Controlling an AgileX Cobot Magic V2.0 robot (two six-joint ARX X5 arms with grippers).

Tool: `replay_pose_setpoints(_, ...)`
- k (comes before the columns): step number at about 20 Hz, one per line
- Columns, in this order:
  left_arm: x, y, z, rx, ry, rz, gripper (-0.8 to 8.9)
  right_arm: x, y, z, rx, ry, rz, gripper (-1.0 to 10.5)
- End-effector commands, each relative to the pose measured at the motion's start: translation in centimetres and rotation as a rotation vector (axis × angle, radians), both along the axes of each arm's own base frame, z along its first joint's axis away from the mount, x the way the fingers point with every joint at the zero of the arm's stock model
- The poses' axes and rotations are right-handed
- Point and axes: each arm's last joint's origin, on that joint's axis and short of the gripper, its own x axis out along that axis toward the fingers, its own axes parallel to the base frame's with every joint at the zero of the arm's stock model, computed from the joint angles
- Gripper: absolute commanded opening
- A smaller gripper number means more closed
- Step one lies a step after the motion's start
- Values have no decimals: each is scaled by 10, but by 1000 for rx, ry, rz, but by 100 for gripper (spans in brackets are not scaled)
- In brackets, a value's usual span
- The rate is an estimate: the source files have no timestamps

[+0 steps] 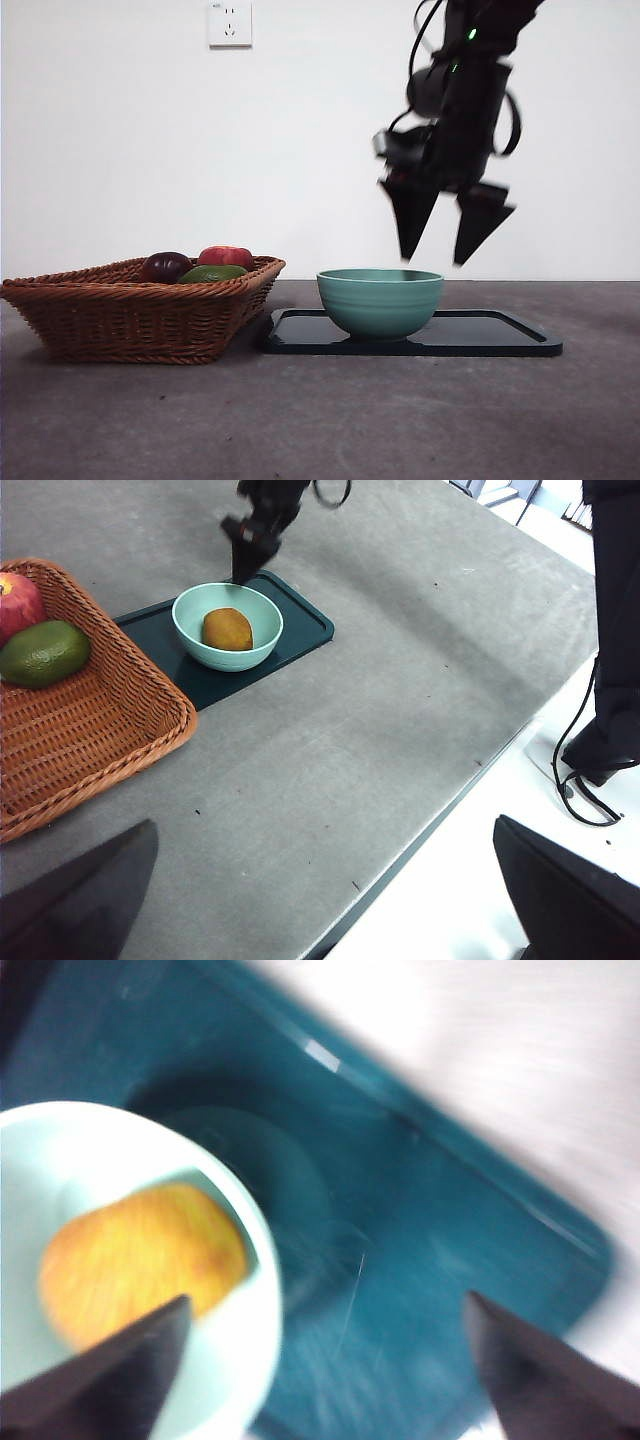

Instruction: Pick up the wifruite, put it on the bowl, pick up the plate, put it on desk

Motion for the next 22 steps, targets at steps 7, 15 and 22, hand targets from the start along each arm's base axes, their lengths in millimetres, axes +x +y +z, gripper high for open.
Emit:
replay_pose_setpoints(7, 3, -5, 11, -82, -50, -7, 602, -100, -37, 133, 53, -104, -59, 561)
replay_pose_setpoints(15, 15, -26, 17, -104, -61, -6, 602, -249, -82, 176, 153, -282, -96, 561)
replay_pose_setpoints(22, 34, -60, 12, -13, -14, -8, 602, -361, -114, 154, 294, -405, -92, 561)
